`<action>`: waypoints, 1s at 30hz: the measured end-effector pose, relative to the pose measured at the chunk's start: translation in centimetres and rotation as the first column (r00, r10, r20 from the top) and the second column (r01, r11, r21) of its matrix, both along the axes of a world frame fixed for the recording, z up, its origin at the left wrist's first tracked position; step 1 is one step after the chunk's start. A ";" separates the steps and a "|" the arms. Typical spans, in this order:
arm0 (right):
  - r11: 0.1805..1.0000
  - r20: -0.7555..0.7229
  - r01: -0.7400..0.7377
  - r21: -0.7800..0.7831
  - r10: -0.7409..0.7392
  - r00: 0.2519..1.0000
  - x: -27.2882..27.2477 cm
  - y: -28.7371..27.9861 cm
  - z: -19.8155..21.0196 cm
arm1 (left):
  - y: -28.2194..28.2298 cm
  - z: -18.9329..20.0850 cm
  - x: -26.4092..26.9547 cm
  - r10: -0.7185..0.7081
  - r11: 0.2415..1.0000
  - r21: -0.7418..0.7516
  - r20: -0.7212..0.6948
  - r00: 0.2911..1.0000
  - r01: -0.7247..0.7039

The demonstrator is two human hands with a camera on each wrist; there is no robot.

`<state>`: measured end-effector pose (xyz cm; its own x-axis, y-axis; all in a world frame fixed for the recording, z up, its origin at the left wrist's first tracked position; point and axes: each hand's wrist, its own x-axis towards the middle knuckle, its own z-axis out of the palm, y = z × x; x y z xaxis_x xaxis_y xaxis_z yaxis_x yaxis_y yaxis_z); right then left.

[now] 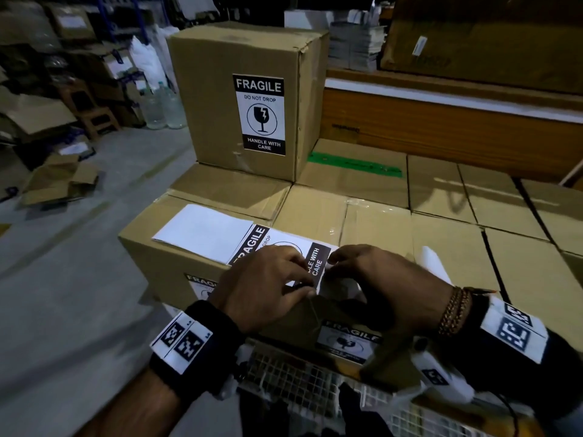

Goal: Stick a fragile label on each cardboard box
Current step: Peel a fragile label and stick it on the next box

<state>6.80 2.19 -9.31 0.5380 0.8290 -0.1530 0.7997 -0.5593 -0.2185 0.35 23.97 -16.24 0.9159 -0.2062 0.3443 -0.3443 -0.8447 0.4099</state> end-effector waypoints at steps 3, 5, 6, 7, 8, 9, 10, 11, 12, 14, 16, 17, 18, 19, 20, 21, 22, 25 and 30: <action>0.999 0.007 0.028 0.039 -0.028 1.000 -0.2 -0.1 -0.4 | -0.2 0.3 -0.4 0.033 0.998 -0.061 0.041 0.999 -0.030; 0.997 0.034 0.030 0.070 -0.033 0.999 -0.2 -0.2 -1.0 | -0.2 0.3 -0.4 0.053 0.993 -0.106 0.037 0.998 -0.049; 0.996 0.045 0.039 0.077 -0.042 0.998 -0.2 -0.2 -1.2 | -0.2 0.2 -0.3 0.063 0.990 -0.124 0.031 0.998 -0.059; 0.995 0.053 0.047 0.088 -0.052 0.997 -0.2 -0.2 -1.4 | -0.3 0.2 -0.2 0.085 0.986 -0.145 0.025 0.996 -0.080; 0.993 0.058 0.056 0.102 -0.062 0.996 -0.3 -0.1 -1.5 | -0.3 0.1 -0.1 0.116 0.979 -0.169 0.028 0.993 -0.110; 0.991 0.062 0.063 0.116 -0.071 0.996 -0.2 -0.1 -1.7 | -0.3 0.1 -0.1 0.154 0.970 -0.196 0.032 0.987 -0.145; 0.990 0.067 0.072 0.124 -0.081 0.994 -0.3 0.0 -1.8 | -0.2 0.1 0.0 0.192 0.957 -0.229 0.035 0.981 -0.179; 0.988 0.075 0.081 0.128 -0.092 0.993 -0.3 0.1 -1.9 | -0.3 0.2 0.0 0.226 0.942 -0.264 0.037 0.974 -0.208; 0.987 0.081 0.094 0.128 -0.105 0.991 -0.3 0.1 -2.0 | -0.4 0.3 0.0 0.257 0.927 -0.294 0.043 0.966 -0.234; 0.986 0.088 0.110 0.122 -0.121 0.989 -0.4 0.1 -2.1 | -0.3 0.4 0.2 0.335 0.893 -0.336 0.058 0.940 -0.298; 0.986 0.088 0.126 0.111 -0.136 0.987 -0.4 0.2 -2.1 | -0.1 0.8 0.5 0.409 0.842 -0.397 0.025 0.912 -0.366; 0.985 0.086 0.134 0.105 -0.143 0.986 -0.3 0.3 -2.1 | 0.1 1.0 0.7 0.434 0.810 -0.433 -0.012 0.901 -0.396; 0.986 0.087 0.140 0.093 -0.148 0.985 -0.3 0.4 -2.1 | 0.2 1.3 0.9 0.451 0.771 -0.479 -0.053 0.891 -0.420; 0.986 0.099 0.147 0.073 -0.154 0.983 -0.3 0.4 -2.2 | 0.4 1.7 1.1 0.458 0.724 -0.540 -0.090 0.885 -0.430; 0.987 0.119 0.150 0.053 -0.156 0.981 -0.2 0.5 -2.2 | 0.8 1.9 1.4 0.459 0.674 -0.604 -0.108 0.882 -0.425; 0.987 0.138 0.158 0.037 -0.161 0.977 -0.2 0.5 -2.4 | 1.3 1.9 1.7 0.464 0.633 -0.650 -0.114 0.878 -0.419; 0.985 0.150 0.169 0.027 -0.172 0.974 -0.1 0.6 -2.5 | 1.9 2.1 2.1 0.470 0.599 -0.680 -0.127 0.873 -0.422; 0.981 0.180 0.193 -0.031 -0.184 0.966 0.0 0.6 -2.6 | 3.5 2.3 3.3 0.444 0.400 -0.803 -0.253 0.860 -0.443; 0.967 0.231 0.234 -0.103 -0.206 0.951 0.0 0.6 -2.5 | 4.8 3.9 4.1 0.397 0.169 -0.877 -0.357 0.845 -0.450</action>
<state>6.77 2.77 -11.78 0.7365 0.6676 -0.1092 0.6738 -0.7383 0.0307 4.47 28.77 -12.29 0.7682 0.6392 -0.0357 -0.0287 0.0901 0.9955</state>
